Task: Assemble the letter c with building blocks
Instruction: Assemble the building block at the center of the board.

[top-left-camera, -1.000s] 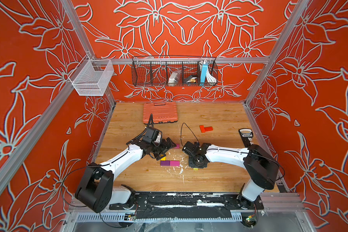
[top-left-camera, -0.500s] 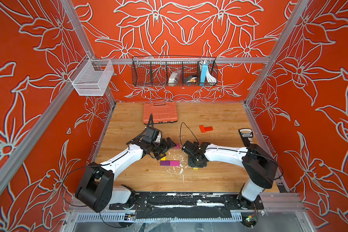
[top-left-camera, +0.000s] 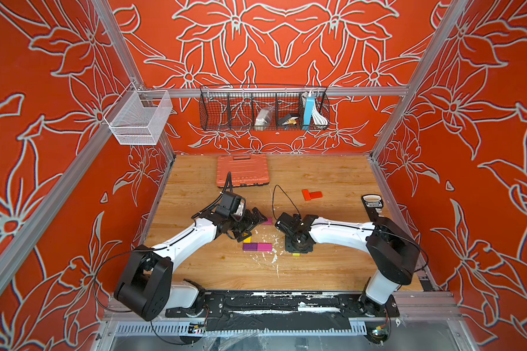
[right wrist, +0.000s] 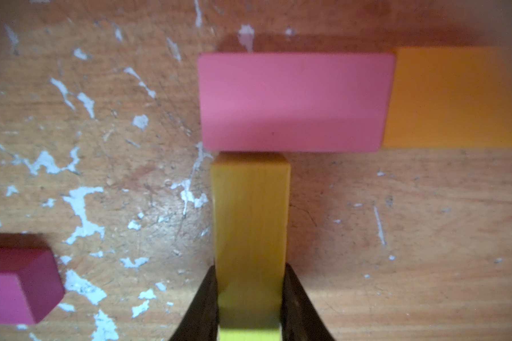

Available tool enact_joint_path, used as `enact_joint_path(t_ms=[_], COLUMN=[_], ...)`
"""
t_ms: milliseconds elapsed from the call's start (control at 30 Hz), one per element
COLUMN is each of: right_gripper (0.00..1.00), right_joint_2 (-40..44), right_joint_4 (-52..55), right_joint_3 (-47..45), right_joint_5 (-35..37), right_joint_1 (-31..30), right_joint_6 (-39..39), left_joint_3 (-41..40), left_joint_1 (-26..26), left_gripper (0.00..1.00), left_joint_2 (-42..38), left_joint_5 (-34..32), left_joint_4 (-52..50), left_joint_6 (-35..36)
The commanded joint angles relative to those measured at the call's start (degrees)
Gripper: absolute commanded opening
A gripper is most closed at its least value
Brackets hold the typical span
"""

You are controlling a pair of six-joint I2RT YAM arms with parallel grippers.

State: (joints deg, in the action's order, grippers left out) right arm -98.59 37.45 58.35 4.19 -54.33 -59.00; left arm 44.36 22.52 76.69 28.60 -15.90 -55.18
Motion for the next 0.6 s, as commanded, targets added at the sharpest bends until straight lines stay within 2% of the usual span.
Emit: enact_joint_path(t_ms=[0,567], right_gripper=[0.28,0.28], right_joint_2=[-3.1,-3.4], right_joint_4=[-0.2,-0.3], right_joint_3=[-0.7,-0.4], right_joint_5=[0.7,0.7], right_joint_1=[1.0,1.2], right_joint_6=[0.5,0.7], left_joint_3=[0.2,0.3], left_joint_1=[0.2,0.2], left_gripper=[0.99,0.98], left_joint_2=[0.4,0.4], left_joint_5=[0.2,0.2], left_joint_4=[0.4,0.7], left_joint_6=[-0.1,-0.2])
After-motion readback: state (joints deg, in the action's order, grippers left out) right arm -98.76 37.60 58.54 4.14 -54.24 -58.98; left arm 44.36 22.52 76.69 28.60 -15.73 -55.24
